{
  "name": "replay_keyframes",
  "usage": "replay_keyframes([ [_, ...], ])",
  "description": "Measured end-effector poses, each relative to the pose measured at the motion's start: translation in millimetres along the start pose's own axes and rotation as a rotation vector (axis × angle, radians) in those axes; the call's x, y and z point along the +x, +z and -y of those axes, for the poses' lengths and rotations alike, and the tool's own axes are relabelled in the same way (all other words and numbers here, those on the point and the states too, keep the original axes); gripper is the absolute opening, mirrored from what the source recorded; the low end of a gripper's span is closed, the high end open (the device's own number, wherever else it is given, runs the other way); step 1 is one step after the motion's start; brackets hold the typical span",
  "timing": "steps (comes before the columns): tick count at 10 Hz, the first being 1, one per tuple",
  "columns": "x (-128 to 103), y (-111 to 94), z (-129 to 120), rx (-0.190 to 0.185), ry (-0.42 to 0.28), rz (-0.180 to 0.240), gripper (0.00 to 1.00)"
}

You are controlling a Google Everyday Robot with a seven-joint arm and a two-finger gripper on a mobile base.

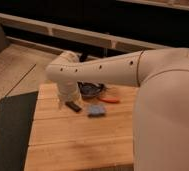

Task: Place the pepper on the white sponge

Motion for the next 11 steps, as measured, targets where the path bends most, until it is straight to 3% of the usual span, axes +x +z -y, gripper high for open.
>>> replay_keyframes([
  [1, -21.1, -17.1, 2.0, -0.014, -0.039, 0.088, 0.65],
  [3, -44.4, -39.5, 12.7, -0.015, -0.069, 0.191, 0.65],
  [6, -43.7, -38.2, 9.4, -0.017, -0.078, 0.188, 0.65],
  [8, -37.5, -22.4, 22.8, 0.020, -0.103, 0.147, 0.65],
  [9, -33.6, -14.1, 42.8, 0.061, -0.118, 0.116, 0.65],
  [10, -32.3, -8.6, 88.4, 0.123, -0.142, 0.075, 0.65],
  [11, -34.7, -10.4, 110.2, 0.142, -0.160, 0.068, 0.65],
])
